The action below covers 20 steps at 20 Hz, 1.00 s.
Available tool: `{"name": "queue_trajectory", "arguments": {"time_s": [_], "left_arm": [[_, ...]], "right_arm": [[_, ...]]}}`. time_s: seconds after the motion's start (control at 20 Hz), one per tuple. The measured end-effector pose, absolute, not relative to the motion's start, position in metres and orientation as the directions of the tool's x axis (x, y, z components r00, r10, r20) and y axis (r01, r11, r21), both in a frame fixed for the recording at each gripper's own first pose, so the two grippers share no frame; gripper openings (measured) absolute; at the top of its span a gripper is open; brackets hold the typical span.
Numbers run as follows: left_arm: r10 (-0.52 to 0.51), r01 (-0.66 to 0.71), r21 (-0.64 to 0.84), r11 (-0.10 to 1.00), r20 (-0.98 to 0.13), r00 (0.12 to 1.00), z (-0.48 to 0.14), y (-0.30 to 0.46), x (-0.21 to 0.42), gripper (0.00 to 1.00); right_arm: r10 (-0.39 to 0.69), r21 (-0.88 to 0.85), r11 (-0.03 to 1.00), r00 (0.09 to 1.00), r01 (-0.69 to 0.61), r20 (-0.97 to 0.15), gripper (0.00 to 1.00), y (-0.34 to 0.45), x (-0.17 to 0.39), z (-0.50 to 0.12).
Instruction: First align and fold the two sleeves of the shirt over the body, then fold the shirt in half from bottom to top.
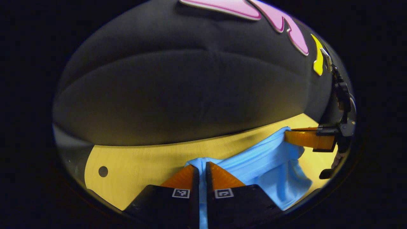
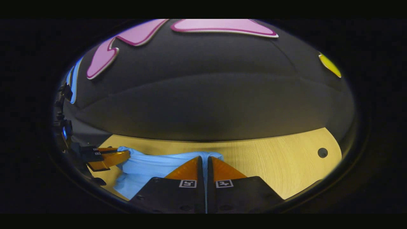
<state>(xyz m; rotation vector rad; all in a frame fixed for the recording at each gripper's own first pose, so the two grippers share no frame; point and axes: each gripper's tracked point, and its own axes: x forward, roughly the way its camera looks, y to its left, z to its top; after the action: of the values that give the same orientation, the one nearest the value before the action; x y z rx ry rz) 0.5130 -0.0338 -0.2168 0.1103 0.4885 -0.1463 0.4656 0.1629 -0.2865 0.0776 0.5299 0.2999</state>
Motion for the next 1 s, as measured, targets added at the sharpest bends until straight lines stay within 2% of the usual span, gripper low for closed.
{"name": "queue_trajectory", "arguments": {"time_s": [0.05,0.1,0.15,0.25,0.4,0.45,0.65,1.0], "left_arm": [[-0.097,0.163,0.092,0.982,-0.494,0.864,-0.226,-0.028,0.516,0.17],[-0.066,0.146,0.117,0.982,-0.512,0.856,-0.234,-0.019,0.516,0.29],[-0.040,0.127,0.131,0.983,-0.524,0.851,-0.236,-0.016,0.512,0.36],[-0.037,0.097,0.092,0.991,-0.505,0.862,-0.225,-0.012,0.503,0.60],[-0.018,0.047,0.057,0.997,-0.425,0.905,-0.184,-0.005,0.480,0.99],[-0.002,0.031,0.067,0.997,-0.394,0.919,-0.172,0.001,0.468,1.00],[0.015,0.009,0.074,0.997,-0.307,0.952,-0.137,0.003,0.411,0.99],[-0.082,0.098,0.089,0.991,-0.169,0.982,-0.067,-0.023,0.292,0.99]], "right_arm": [[0.279,0.125,0.960,0.822,-0.251,-0.496,0.12,0.160,0.470,-0.294],[0.254,0.092,0.966,0.827,-0.241,-0.502,0.22,0.155,0.474,-0.301],[0.237,0.065,0.969,0.827,-0.238,-0.511,0.18,0.152,0.474,-0.303],[0.240,0.075,0.969,0.817,-0.236,-0.525,0.31,0.146,0.465,-0.308],[0.203,0.058,0.978,0.858,-0.200,-0.472,1.00,0.124,0.442,-0.281],[0.191,0.053,0.981,0.871,-0.187,-0.453,0.96,0.115,0.431,-0.270],[0.133,0.036,0.991,0.910,-0.130,-0.392,0.98,0.089,0.374,-0.225],[0.086,-0.008,0.996,0.965,-0.091,-0.248,0.97,0.059,0.282,-0.113]]}}
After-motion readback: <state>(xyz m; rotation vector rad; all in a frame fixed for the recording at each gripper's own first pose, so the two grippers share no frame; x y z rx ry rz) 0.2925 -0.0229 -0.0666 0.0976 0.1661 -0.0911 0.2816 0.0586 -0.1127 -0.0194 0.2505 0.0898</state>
